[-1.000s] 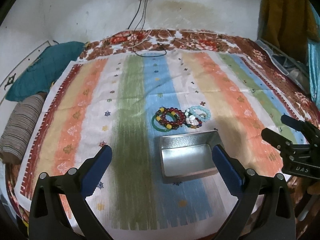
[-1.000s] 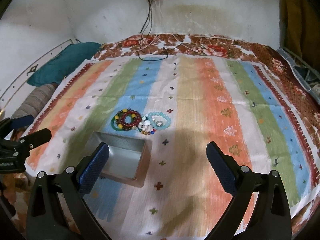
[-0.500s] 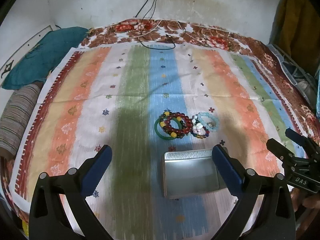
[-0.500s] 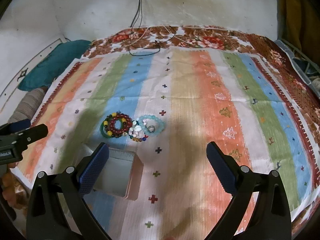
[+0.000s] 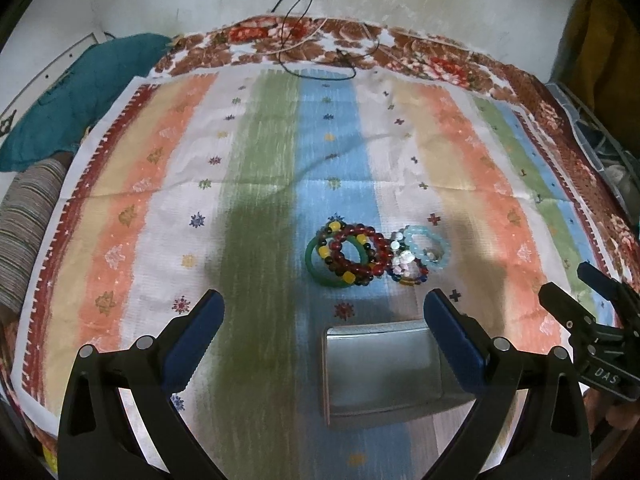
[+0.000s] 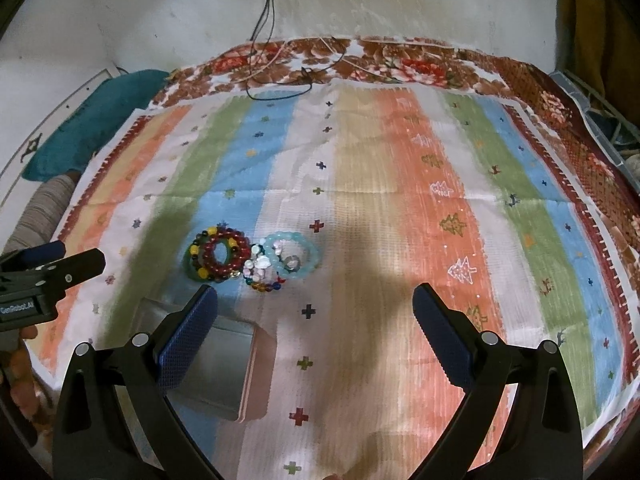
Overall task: Organize jewelry
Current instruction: 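Move both tools forward past the tin toward the bracelet cluster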
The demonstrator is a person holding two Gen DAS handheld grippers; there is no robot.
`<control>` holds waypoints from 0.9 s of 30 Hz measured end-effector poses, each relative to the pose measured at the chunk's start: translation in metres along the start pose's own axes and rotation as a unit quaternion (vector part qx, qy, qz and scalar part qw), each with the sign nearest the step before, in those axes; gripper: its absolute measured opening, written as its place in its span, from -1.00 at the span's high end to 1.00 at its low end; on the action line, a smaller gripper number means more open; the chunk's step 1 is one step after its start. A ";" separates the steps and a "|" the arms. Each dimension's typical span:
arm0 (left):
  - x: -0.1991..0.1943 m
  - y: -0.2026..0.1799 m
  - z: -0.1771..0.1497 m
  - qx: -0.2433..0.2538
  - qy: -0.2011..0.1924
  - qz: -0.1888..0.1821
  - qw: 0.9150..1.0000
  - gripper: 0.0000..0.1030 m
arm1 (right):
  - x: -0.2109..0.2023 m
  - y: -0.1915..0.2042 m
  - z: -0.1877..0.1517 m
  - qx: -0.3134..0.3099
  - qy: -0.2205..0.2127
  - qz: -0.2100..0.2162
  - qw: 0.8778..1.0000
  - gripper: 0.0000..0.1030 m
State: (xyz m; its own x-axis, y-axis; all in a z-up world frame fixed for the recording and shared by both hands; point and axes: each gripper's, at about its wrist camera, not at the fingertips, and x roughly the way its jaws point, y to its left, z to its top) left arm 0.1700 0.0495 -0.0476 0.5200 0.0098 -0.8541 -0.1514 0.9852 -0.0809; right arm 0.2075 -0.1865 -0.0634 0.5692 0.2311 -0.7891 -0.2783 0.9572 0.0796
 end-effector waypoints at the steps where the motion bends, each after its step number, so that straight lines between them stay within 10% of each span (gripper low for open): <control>1: 0.005 0.001 0.002 -0.003 0.005 0.002 1.000 -0.89 | 0.003 0.000 0.001 0.000 0.002 -0.001 1.000 -0.92; 27: 0.086 0.011 0.023 -0.017 0.062 0.022 0.998 -0.75 | 0.077 -0.001 0.016 0.027 0.075 0.000 0.997 -0.92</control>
State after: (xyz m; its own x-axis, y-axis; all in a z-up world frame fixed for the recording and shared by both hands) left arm 0.2323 0.0647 -0.1100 0.4049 0.0288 -0.9139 -0.2017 0.9777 -0.0585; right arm 0.2646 -0.1670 -0.1145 0.4450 0.2065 -0.8714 -0.2338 0.9661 0.1095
